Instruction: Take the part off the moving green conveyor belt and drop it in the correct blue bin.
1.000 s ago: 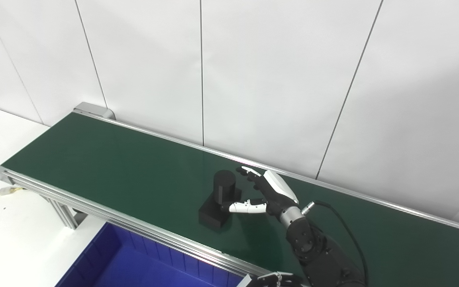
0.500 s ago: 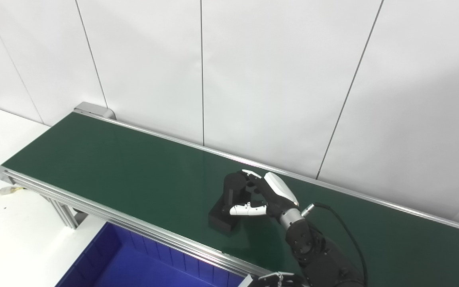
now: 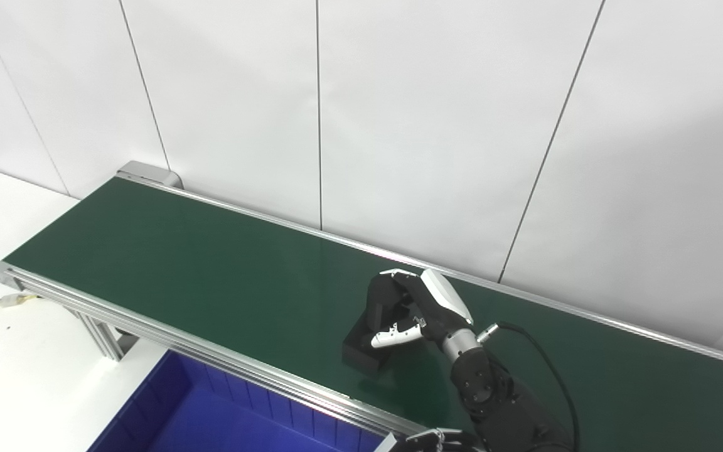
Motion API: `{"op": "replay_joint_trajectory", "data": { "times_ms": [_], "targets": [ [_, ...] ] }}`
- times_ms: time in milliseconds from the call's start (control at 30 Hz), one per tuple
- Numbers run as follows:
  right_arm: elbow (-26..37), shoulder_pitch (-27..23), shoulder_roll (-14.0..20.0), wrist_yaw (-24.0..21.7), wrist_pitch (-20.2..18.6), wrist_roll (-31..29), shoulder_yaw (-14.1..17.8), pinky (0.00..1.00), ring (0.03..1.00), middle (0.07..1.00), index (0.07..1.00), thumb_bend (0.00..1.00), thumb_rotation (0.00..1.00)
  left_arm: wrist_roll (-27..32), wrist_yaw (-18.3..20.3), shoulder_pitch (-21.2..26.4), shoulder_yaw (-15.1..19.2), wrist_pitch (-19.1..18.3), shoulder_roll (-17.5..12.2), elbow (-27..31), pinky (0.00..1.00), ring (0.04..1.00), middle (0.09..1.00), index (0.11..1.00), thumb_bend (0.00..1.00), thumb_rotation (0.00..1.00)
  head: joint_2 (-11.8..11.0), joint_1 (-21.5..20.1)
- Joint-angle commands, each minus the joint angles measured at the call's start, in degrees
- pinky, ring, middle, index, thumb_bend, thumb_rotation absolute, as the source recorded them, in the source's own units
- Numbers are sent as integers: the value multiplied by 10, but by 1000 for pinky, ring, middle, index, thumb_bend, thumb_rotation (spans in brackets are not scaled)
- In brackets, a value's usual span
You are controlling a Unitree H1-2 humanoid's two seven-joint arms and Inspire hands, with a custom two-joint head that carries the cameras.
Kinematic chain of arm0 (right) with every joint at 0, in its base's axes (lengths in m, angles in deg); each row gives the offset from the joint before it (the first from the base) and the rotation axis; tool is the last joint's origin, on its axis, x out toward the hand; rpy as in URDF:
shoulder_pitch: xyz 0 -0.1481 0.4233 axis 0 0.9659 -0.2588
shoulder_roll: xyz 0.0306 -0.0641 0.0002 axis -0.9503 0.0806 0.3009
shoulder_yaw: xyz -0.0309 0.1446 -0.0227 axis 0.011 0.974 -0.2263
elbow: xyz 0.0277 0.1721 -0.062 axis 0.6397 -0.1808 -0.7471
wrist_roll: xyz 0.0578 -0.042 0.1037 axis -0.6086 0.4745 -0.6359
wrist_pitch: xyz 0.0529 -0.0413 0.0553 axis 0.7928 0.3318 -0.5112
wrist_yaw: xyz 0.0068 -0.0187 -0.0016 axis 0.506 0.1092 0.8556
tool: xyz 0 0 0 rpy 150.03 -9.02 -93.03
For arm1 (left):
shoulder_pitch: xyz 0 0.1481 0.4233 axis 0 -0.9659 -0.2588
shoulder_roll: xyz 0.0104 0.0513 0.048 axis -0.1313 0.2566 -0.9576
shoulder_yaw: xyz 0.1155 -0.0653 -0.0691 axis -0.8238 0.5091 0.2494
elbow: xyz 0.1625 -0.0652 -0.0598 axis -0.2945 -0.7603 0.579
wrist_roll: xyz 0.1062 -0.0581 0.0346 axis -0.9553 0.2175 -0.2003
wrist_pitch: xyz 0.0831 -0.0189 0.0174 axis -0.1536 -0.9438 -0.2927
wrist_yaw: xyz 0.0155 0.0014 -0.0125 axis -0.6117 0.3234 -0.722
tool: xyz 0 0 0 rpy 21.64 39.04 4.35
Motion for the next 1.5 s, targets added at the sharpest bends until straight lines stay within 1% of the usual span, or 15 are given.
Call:
{"op": "replay_joint_trajectory", "data": {
  "times_ms": [0, 33, 100, 200, 333, 400, 500, 633, 700, 900, 1067, 1200, 1267, 1333, 1467],
  "targets": [
    [8, -16, -17, 28, 48, -14, 11, 530, 447, 507, 555, 536, 2, 8, 5, 2, -2, 25, 3, 20, 654, 721, 766, 769, 919, 289, 1, -2],
    [6, -16, -17, 33, 54, -14, 12, 520, 445, 504, 523, 525, 0, 9, 6, 1, -1, 25, 3, 20, 655, 722, 766, 769, 920, 290, 1, -2],
    [3, -15, -17, 43, 64, -15, 13, 527, 452, 512, 491, 518, 0, 10, 8, 1, -1, 25, 2, 21, 657, 723, 767, 770, 918, 292, 1, -2],
    [0, -13, -17, 57, 75, -13, 13, 534, 462, 520, 468, 516, 0, 12, 10, 0, 1, 25, 2, 22, 664, 731, 772, 771, 917, 287, 2, -4],
    [0, -12, -16, 66, 80, -14, 14, 534, 461, 524, 465, 516, 0, 17, 14, -1, 2, 25, -1, 24, 670, 737, 775, 771, 907, 277, 2, -5],
    [2, -11, -15, 66, 82, -17, 15, 529, 454, 524, 469, 516, 0, 15, 14, -2, 2, 25, -1, 24, 669, 740, 782, 774, 915, 290, 2, -5],
    [7, -10, -14, 65, 83, -20, 15, 527, 450, 522, 471, 516, 0, 19, 17, -2, 4, 25, -2, 26, 667, 741, 785, 775, 910, 281, 2, -9],
    [18, -6, -12, 71, 84, -20, 16, 528, 451, 521, 470, 516, 0, 15, 18, -2, 6, 25, -2, 26, 659, 733, 782, 773, 906, 285, 2, -12],
    [28, -2, -9, 72, 84, -24, 17, 511, 446, 521, 473, 517, 0, 15, 19, -1, 6, 25, -2, 26, 660, 725, 769, 767, 897, 281, 2, -14],
    [113, 30, 13, 66, 82, -27, 26, 498, 446, 523, 472, 517, 0, 31, 31, 0, 12, 25, -3, 21, 686, 741, 785, 777, 901, 279, 2, -21],
    [222, 65, 39, 48, 58, -28, 41, 522, 459, 518, 467, 518, 0, 36, 36, 0, 16, 25, -5, 19, 697, 744, 784, 778, 912, 294, 0, -29],
    [293, 84, 51, 30, 24, -29, 54, 492, 437, 509, 486, 518, 0, 37, 39, 1, 20, 25, -9, 19, 702, 747, 787, 778, 909, 298, -2, -35],
    [317, 91, 53, 24, 12, -29, 60, 486, 438, 511, 489, 518, 0, 37, 42, 0, 23, 25, -10, 20, 703, 747, 788, 779, 906, 296, -3, -37],
    [341, 97, 57, 17, 14, -38, 69, 476, 436, 509, 486, 519, 0, 37, 44, -1, 25, 25, -12, 20, 705, 749, 786, 779, 906, 300, -3, -41],
    [393, 110, 65, 6, -1, -45, 83, 451, 443, 517, 478, 518, 0, 41, 51, -2, 29, 24, -15, 24, 708, 753, 790, 780, 908, 305, -3, -56]
  ]
}}
